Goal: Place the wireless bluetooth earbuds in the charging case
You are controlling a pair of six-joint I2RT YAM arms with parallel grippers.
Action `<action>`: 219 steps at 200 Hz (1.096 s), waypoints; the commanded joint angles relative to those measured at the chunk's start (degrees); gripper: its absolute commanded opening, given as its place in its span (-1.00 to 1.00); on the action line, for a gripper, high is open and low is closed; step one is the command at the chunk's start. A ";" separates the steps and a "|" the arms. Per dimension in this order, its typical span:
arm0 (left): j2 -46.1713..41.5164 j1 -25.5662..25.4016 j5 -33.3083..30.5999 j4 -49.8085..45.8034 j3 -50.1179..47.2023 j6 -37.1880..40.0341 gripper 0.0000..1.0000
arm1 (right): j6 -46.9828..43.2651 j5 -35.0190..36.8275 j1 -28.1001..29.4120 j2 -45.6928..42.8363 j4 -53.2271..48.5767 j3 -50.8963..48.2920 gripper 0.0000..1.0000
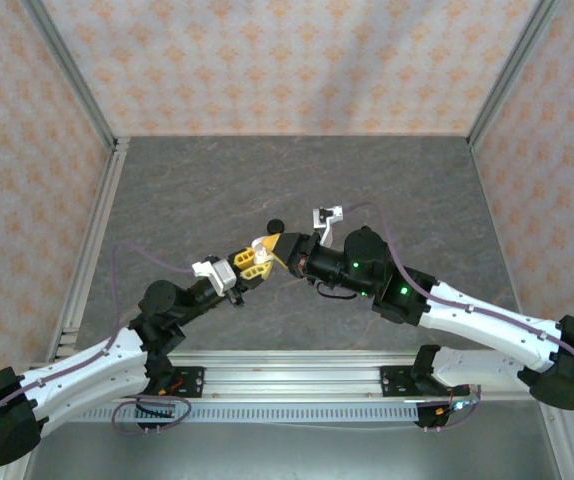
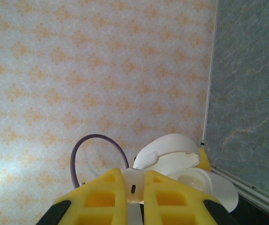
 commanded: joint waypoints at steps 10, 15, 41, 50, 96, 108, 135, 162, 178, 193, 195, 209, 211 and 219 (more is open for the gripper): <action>-1.27 -0.51 -0.66 2.93 1.94 -0.48 -1.00 | 1.03 1.98 0.25 -0.18 2.83 -1.47 -0.77; -1.27 -0.51 -0.72 3.01 1.94 -0.52 -1.00 | 1.24 2.13 0.24 -0.25 2.63 -1.62 -0.77; -1.17 -0.51 -0.69 3.10 2.12 -0.39 -1.00 | 1.37 3.32 0.24 -0.85 0.63 -1.99 -0.77; -1.18 -0.54 -0.49 3.02 2.14 -0.46 -1.00 | 1.73 3.98 0.23 -1.18 0.09 -2.36 -0.76; -1.44 -0.63 -0.06 2.75 2.21 -0.65 -1.00 | 1.42 5.55 0.18 -1.85 -3.60 -2.00 -0.67; -1.42 -0.64 0.24 2.66 2.27 -0.63 -1.00 | 0.97 5.66 0.25 -1.61 -5.08 -1.33 -0.63; -1.45 -0.73 0.55 2.49 2.29 -0.70 -1.00 | 0.13 6.27 0.19 -1.41 -7.47 -0.41 -0.60; -1.28 -0.79 0.78 2.14 2.38 -0.66 -1.00 | -1.32 6.93 0.24 -1.22 -10.37 1.22 -0.60; -1.13 -0.91 0.89 1.88 2.38 -0.60 -1.00 | -2.20 7.16 0.25 -0.97 -11.68 2.29 -0.56; -1.11 -1.08 0.98 1.70 2.29 -0.50 -1.00 | -3.16 7.32 0.24 -0.71 -13.40 3.49 -0.51; -1.10 -1.09 0.96 1.70 2.29 -0.49 -1.00 | -3.27 7.31 0.24 -0.64 -13.57 3.65 -0.50; -1.09 -1.09 1.06 1.45 2.38 -0.44 -1.00 | -4.04 7.31 0.25 -0.28 -14.82 4.71 -0.47; -1.05 -1.11 1.09 1.39 2.38 -0.43 -1.00 | -4.15 7.29 0.25 -0.20 -14.92 4.82 -0.47; -1.09 -1.16 1.06 1.09 2.45 -0.32 -1.00 | -4.56 7.15 0.20 0.03 -15.48 5.39 -0.45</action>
